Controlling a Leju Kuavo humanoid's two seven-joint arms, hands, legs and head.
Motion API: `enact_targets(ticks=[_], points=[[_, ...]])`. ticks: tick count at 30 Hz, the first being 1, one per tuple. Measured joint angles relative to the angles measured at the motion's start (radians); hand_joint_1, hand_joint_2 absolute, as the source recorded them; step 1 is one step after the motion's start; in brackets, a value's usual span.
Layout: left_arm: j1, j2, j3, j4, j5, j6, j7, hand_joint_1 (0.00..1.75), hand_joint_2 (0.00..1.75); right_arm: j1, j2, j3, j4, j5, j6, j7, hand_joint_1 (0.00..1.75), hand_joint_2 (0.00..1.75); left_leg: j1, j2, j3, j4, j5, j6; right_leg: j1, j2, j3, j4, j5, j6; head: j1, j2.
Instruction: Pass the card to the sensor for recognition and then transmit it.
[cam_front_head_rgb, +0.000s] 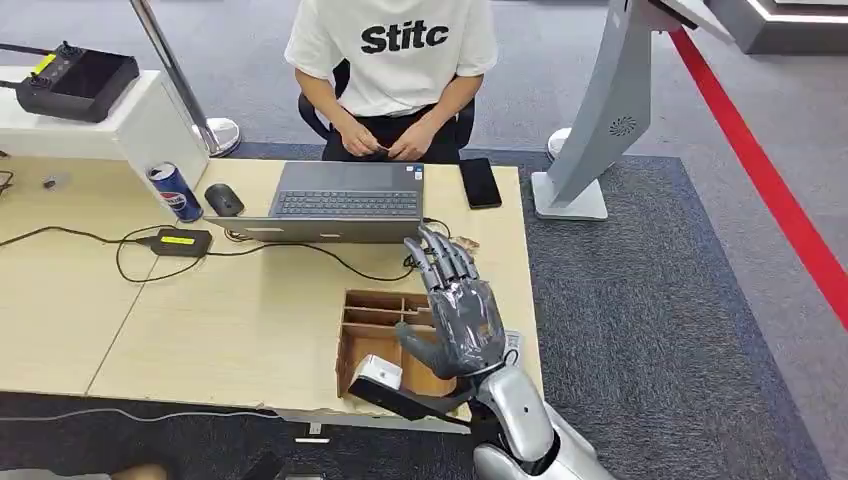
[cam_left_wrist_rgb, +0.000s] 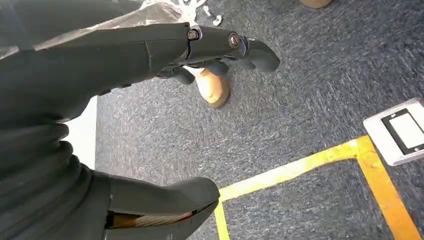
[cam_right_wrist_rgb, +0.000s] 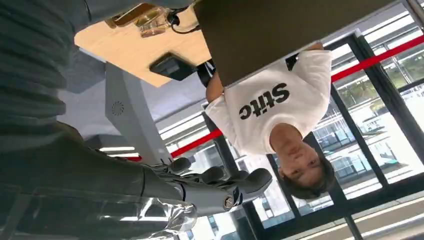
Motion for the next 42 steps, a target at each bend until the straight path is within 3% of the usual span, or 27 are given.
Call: enact_targets(ticks=[42], points=[[-0.012, -0.006, 0.0, 0.0, -0.019, -0.016, 0.005, 0.0, 1.75, -0.048, 0.016, 0.044, 0.214, -0.049, 0.005, 0.011, 0.0, 1.75, 0.0, 0.0, 0.0, 0.0, 0.0, 0.0, 0.0, 0.0, 0.0, 0.0, 0.0, 0.0, 0.0, 0.0]])
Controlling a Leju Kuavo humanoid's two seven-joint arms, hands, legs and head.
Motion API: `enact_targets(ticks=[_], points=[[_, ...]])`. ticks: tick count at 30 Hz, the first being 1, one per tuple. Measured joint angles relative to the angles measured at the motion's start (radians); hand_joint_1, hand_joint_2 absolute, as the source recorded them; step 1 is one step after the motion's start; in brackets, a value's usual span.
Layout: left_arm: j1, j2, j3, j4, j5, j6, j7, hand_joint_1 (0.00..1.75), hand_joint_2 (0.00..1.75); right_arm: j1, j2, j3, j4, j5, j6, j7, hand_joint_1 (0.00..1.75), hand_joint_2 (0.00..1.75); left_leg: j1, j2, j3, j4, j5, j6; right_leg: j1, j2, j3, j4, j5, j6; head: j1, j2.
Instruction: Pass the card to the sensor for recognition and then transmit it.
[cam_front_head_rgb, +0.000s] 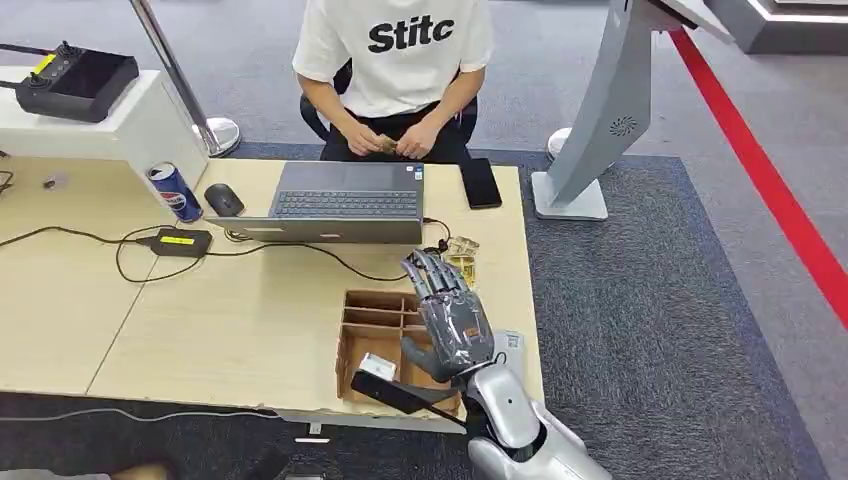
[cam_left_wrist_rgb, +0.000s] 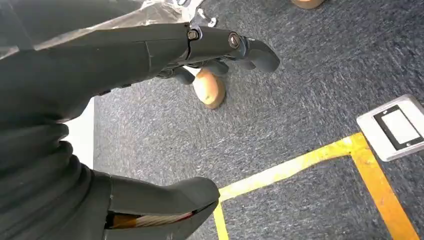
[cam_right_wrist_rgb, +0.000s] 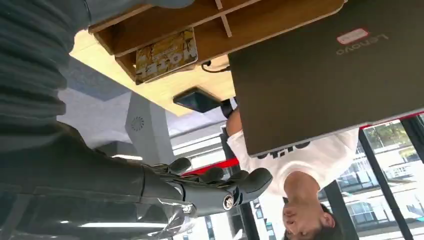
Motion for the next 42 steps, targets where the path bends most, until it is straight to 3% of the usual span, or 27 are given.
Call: enact_targets(ticks=[29, 32, 42], points=[[-0.001, -0.002, 0.001, 0.0, -0.006, 0.0, 0.001, 0.0, 1.75, -0.006, 0.013, 0.001, 0.077, -0.027, -0.004, 0.009, 0.07, 1.75, 0.0, 0.0, 0.0, 0.0, 0.0, 0.0, 0.0, 0.0, 0.0, 0.0, 0.0, 0.0, 0.0, 0.0], [-0.001, -0.002, 0.001, 0.0, -0.008, 0.0, 0.002, 0.0, 1.75, -0.006, 0.015, 0.001, 0.078, -0.027, -0.005, 0.009, 0.26, 1.75, 0.0, 0.0, 0.0, 0.0, 0.0, 0.0, 0.0, 0.0, 0.0, 0.0, 0.0, 0.0, 0.0, 0.0], [-0.001, -0.002, 0.002, 0.0, -0.013, -0.002, 0.002, 0.0, 1.75, -0.011, 0.018, 0.001, 0.093, -0.031, -0.006, 0.009, 0.21, 1.75, 0.0, 0.0, 0.0, 0.0, 0.0, 0.0, 0.0, 0.0, 0.0, 0.0, 0.0, 0.0, 0.0, 0.0]])
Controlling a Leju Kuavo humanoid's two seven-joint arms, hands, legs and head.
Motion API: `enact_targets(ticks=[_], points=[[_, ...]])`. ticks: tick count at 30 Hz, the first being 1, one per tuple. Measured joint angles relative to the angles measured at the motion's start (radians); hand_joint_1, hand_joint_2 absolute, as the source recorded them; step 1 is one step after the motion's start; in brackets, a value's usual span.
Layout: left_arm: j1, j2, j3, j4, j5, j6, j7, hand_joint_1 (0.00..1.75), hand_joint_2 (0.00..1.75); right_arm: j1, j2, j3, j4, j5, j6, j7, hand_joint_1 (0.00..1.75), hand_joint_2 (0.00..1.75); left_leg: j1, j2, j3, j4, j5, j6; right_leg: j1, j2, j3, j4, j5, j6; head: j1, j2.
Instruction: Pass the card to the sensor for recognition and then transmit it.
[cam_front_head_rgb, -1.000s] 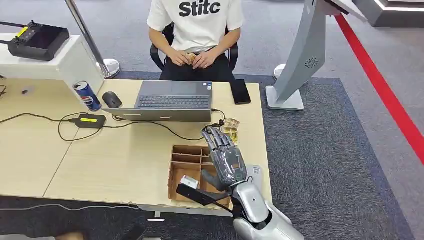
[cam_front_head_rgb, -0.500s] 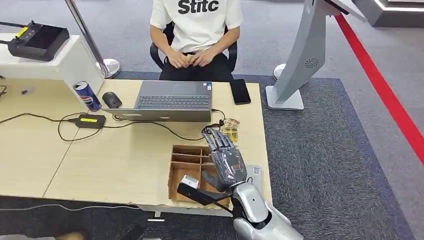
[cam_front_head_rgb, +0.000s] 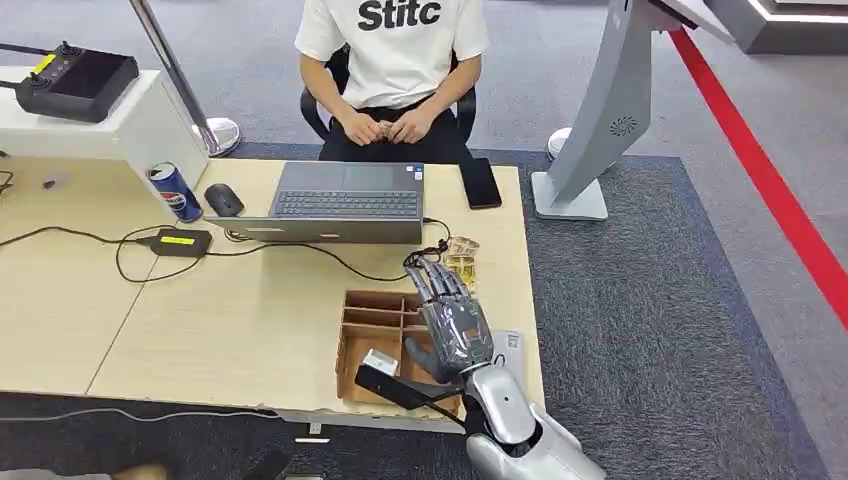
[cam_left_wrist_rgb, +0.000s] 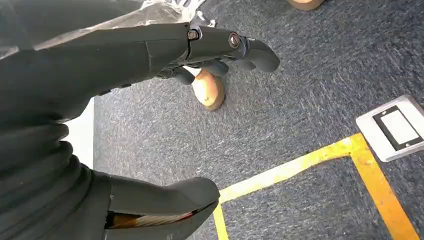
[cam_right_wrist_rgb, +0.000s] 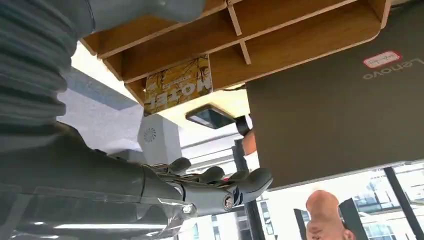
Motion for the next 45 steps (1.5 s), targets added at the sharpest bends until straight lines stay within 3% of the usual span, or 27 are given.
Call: enact_targets(ticks=[8, 9, 15, 16, 18, 24, 39, 45], points=[[0.0, 0.0, 0.0, 0.0, -0.001, -0.003, 0.0, 0.0, 1.75, -0.003, 0.0, 0.0, 0.003, -0.003, 0.0, 0.0, 0.26, 1.75, 0.0, 0.0, 0.0, 0.0, 0.0, 0.0, 0.0, 0.0, 0.0, 0.0, 0.0, 0.0, 0.0, 0.0], [0.0, 0.0, 0.0, 0.0, -0.001, -0.003, 0.0, 0.0, 1.75, -0.004, 0.0, 0.0, 0.005, -0.003, 0.0, 0.0, 0.45, 1.75, 0.0, 0.0, 0.0, 0.0, 0.0, 0.0, 0.0, 0.0, 0.0, 0.0, 0.0, 0.0, 0.0, 0.0], [0.0, 0.0, 0.0, 0.0, -0.001, -0.003, 0.0, 0.0, 1.75, -0.007, 0.0, 0.0, 0.008, -0.003, 0.0, 0.0, 0.59, 1.75, 0.0, 0.0, 0.0, 0.0, 0.0, 0.0, 0.0, 0.0, 0.0, 0.0, 0.0, 0.0, 0.0, 0.0], [0.0, 0.0, 0.0, 0.0, -0.001, -0.003, 0.0, 0.0, 1.75, -0.007, 0.0, 0.0, 0.008, -0.003, 0.0, 0.0, 0.87, 1.75, 0.0, 0.0, 0.0, 0.0, 0.0, 0.0, 0.0, 0.0, 0.0, 0.0, 0.0, 0.0, 0.0, 0.0], [0.0, 0.0, 0.002, 0.0, -0.001, -0.003, 0.0, 0.0, 1.75, -0.008, 0.0, 0.0, 0.009, -0.003, 0.0, 0.0, 0.7, 1.75, 0.0, 0.0, 0.0, 0.0, 0.0, 0.0, 0.0, 0.0, 0.0, 0.0, 0.0, 0.0, 0.0, 0.0], [0.0, 0.0, 0.003, 0.0, -0.001, -0.005, 0.0, 0.0, 1.75, -0.008, 0.001, 0.0, 0.009, -0.003, 0.002, 0.0, 0.56, 1.75, 0.0, 0.0, 0.0, 0.0, 0.0, 0.0, 0.0, 0.0, 0.0, 0.0, 0.0, 0.0, 0.0, 0.0], [0.0, 0.0, 0.016, 0.0, -0.003, -0.006, 0.0, 0.0, 1.75, -0.008, 0.001, 0.001, 0.008, -0.01, 0.018, 0.006, 0.61, 1.75, 0.0, 0.0, 0.0, 0.0, 0.0, 0.0, 0.0, 0.0, 0.0, 0.0, 0.0, 0.0, 0.0, 0.0], [0.0, 0.0, 0.017, 0.0, -0.005, -0.006, 0.0, 0.0, 1.75, -0.007, 0.0, 0.001, 0.008, -0.011, 0.024, 0.012, 0.54, 1.75, 0.0, 0.0, 0.0, 0.0, 0.0, 0.0, 0.0, 0.0, 0.0, 0.0, 0.0, 0.0, 0.0, 0.0]])
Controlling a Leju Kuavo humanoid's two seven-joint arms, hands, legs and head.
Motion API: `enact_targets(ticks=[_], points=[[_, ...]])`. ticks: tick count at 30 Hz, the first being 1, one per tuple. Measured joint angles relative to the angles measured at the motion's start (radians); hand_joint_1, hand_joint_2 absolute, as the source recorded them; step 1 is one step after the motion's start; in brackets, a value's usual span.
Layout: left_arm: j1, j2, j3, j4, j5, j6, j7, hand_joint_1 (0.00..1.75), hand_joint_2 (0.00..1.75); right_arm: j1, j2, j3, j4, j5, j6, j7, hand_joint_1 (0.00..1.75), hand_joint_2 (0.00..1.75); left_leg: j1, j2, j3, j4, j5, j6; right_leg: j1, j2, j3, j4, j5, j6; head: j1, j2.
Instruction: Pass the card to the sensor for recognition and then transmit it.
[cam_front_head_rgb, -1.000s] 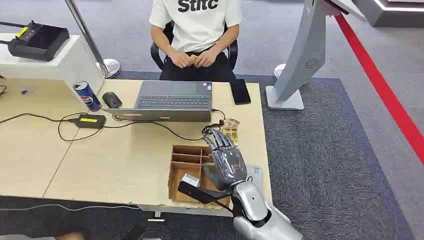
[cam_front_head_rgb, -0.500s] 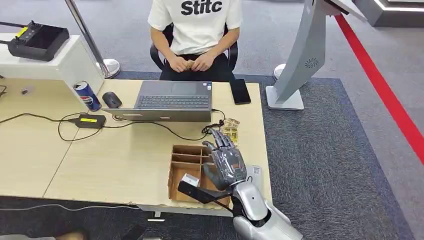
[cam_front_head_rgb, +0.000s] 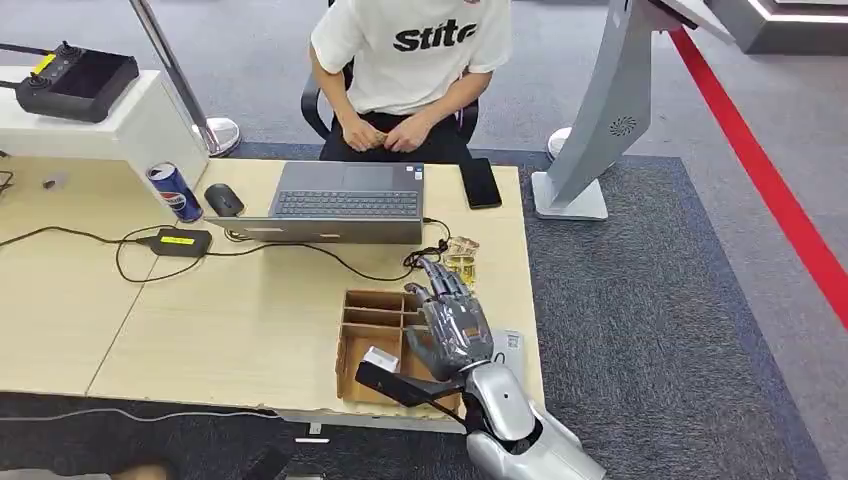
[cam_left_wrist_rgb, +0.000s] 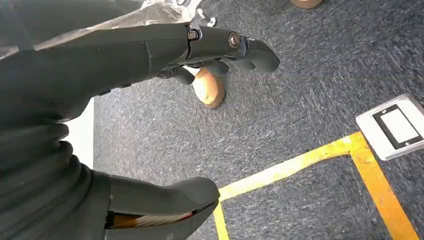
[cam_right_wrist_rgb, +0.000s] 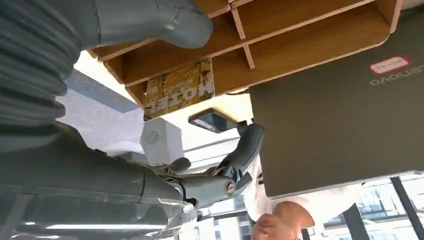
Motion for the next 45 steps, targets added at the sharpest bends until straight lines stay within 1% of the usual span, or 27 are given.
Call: enact_targets(ticks=[3, 9, 10, 18, 24, 25, 29, 30, 31, 34, 36, 37, 40, 42, 44, 45], points=[[0.0, 0.0, 0.0, 0.0, 0.0, 0.0, 0.0, 0.0, 1.75, 0.0, -0.001, 0.0, 0.0, -0.002, 0.001, 0.003, 0.58, 1.75, 0.0, 0.0, 0.0, 0.0, 0.0, 0.0, 0.0, 0.0, 0.0, 0.0, 0.0, 0.0, 0.0, 0.0], [0.0, 0.0, 0.001, 0.0, -0.003, 0.0, 0.0, 0.0, 1.75, 0.0, -0.005, 0.0, 0.0, -0.002, 0.004, 0.006, 0.51, 1.75, 0.0, 0.0, 0.0, 0.0, 0.0, 0.0, 0.0, 0.0, 0.0, 0.0, 0.0, 0.0, 0.0, 0.0], [0.0, 0.0, 0.002, 0.0, -0.003, 0.0, 0.0, 0.0, 1.75, 0.0, -0.007, 0.0, 0.0, -0.002, 0.004, 0.006, 0.54, 1.75, 0.0, 0.0, 0.0, 0.0, 0.0, 0.0, 0.0, 0.0, 0.0, 0.0, 0.0, 0.0, 0.0, 0.0], [0.0, 0.0, 0.004, 0.0, -0.006, 0.0, 0.0, 0.0, 1.75, 0.0, -0.016, 0.0, -0.005, 0.0, 0.013, 0.015, 0.52, 1.75, 0.0, 0.0, 0.0, 0.0, 0.0, 0.0, 0.0, 0.0, 0.0, 0.0, 0.0, 0.0, 0.0, 0.0], [0.001, 0.0, 0.008, 0.0, -0.009, 0.0, 0.0, 0.0, 1.75, 0.0, -0.027, -0.001, -0.011, 0.0, 0.019, 0.023, 0.56, 1.75, 0.0, 0.0, 0.0, 0.0, 0.0, 0.0, 0.0, 0.0, 0.0, 0.0, 0.0, 0.0, 0.0, 0.0], [0.001, 0.0, 0.008, 0.0, -0.009, 0.0, -0.001, 0.0, 1.75, 0.001, -0.029, -0.001, -0.011, 0.0, 0.02, 0.023, 0.59, 1.75, 0.0, 0.0, 0.0, 0.0, 0.0, 0.0, 0.0, 0.0, 0.0, 0.0, 0.0, 0.0, 0.0, 0.0], [0.001, 0.0, 0.008, 0.0, -0.01, 0.0, -0.002, 0.0, 1.75, 0.001, -0.034, -0.002, -0.017, 0.001, 0.022, 0.024, 0.58, 1.75, 0.0, 0.0, 0.0, 0.0, 0.0, 0.0, 0.0, 0.0, 0.0, 0.0, 0.0, 0.0, 0.0, 0.0], [0.001, 0.0, 0.008, 0.0, -0.01, 0.0, -0.002, 0.0, 1.75, 0.001, -0.035, -0.002, -0.017, 0.001, 0.024, 0.024, 0.59, 1.75, 0.0, 0.0, 0.0, 0.0, 0.0, 0.0, 0.0, 0.0, 0.0, 0.0, 0.0, 0.0, 0.0, 0.0], [0.001, 0.0, 0.008, 0.0, -0.012, 0.0, -0.002, 0.0, 1.75, 0.001, -0.037, -0.002, -0.019, 0.002, 0.025, 0.024, 0.65, 1.75, 0.0, 0.0, 0.0, 0.0, 0.0, 0.0, 0.0, 0.0, 0.0, 0.0, 0.0, 0.0, 0.0, 0.0], [0.001, 0.0, 0.009, 0.0, -0.013, 0.0, -0.002, 0.0, 1.75, 0.001, -0.04, -0.002, -0.022, 0.002, 0.027, 0.027, 0.65, 1.75, 0.0, 0.0, 0.0, 0.0, 0.0, 0.0, 0.0, 0.0, 0.0, 0.0, 0.0, 0.0, 0.0, 0.0], [0.001, 0.0, 0.009, 0.0, -0.014, 0.0, -0.002, 0.0, 1.75, 0.001, -0.042, -0.002, -0.025, 0.002, 0.027, 0.027, 0.73, 1.75, 0.0, 0.0, 0.0, 0.0, 0.0, 0.0, 0.0, 0.0, 0.0, 0.0, 0.0, 0.0, 0.0, 0.0], [0.001, 0.0, 0.009, 0.0, -0.015, 0.0, -0.002, 0.0, 1.75, 0.001, -0.042, -0.002, -0.025, 0.002, 0.027, 0.027, 0.68, 1.75, 0.0, 0.0, 0.0, 0.0, 0.0, 0.0, 0.0, 0.0, 0.0, 0.0, 0.0, 0.0, 0.0, 0.0], [0.001, 0.0, 0.01, 0.0, -0.015, 0.0, -0.002, 0.0, 1.75, 0.001, -0.043, -0.002, -0.025, 0.002, 0.028, 0.027, 0.68, 1.75, 0.0, 0.0, 0.0, 0.0, 0.0, 0.0, 0.0, 0.0, 0.0, 0.0, 0.0, 0.0, 0.0, 0.0], [0.001, 0.0, 0.01, 0.0, -0.015, 0.0, -0.002, 0.0, 1.75, 0.001, -0.044, -0.002, -0.026, 0.002, 0.028, 0.027, 0.72, 1.75, 0.0, 0.0, 0.0, 0.0, 0.0, 0.0, 0.0, 0.0, 0.0, 0.0, 0.0, 0.0, 0.0, 0.0], [0.001, 0.0, 0.01, 0.0, -0.015, 0.0, -0.002, 0.0, 1.75, 0.001, -0.046, -0.002, -0.029, 0.002, 0.03, 0.027, 0.68, 1.75, 0.0, 0.0, 0.0, 0.0, 0.0, 0.0, 0.0, 0.0, 0.0, 0.0, 0.0, 0.0, 0.0, 0.0], [0.001, 0.0, 0.01, 0.0, -0.015, 0.0, -0.002, 0.0, 1.75, 0.001, -0.047, -0.002, -0.03, 0.002, 0.03, 0.027, 0.7, 1.75, 0.0, 0.0, 0.0, 0.0, 0.0, 0.0, 0.0, 0.0, 0.0, 0.0, 0.0, 0.0, 0.0, 0.0]])
